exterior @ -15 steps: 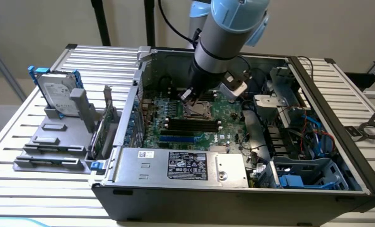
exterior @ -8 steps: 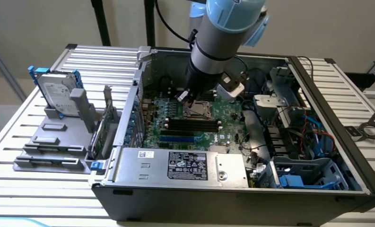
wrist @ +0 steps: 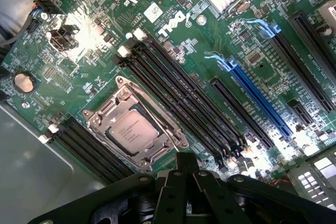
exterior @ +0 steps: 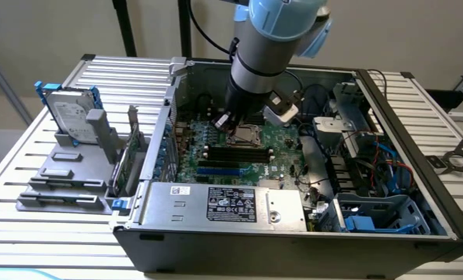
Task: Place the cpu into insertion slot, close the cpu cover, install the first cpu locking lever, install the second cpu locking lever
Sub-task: 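Install the second cpu locking lever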
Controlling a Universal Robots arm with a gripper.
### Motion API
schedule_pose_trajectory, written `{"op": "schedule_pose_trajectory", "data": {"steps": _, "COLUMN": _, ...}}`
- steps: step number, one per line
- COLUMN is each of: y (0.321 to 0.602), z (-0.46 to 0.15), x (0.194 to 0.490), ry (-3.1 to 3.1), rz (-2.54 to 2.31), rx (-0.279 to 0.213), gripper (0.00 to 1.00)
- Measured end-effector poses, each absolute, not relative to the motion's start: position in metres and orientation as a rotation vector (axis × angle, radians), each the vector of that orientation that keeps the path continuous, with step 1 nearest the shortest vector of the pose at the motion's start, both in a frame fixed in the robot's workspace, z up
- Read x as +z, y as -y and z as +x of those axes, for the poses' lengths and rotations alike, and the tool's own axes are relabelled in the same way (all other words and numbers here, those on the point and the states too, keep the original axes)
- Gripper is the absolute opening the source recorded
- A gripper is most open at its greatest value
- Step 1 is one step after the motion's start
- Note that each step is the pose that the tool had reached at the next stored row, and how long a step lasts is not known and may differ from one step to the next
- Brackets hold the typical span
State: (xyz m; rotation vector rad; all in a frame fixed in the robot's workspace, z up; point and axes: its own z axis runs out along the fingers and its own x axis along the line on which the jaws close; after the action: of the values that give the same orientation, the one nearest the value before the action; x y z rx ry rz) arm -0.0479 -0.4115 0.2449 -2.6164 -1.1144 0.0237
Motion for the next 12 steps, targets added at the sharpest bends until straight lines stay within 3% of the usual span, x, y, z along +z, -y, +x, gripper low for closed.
{"op": "schedule_pose_trajectory", "data": {"steps": 12, "y": 0.412, "z": -0.05, "x": 0.229, "ry": 1.157, "rz": -2.582, "rx": 0.022, "gripper": 0.11}}
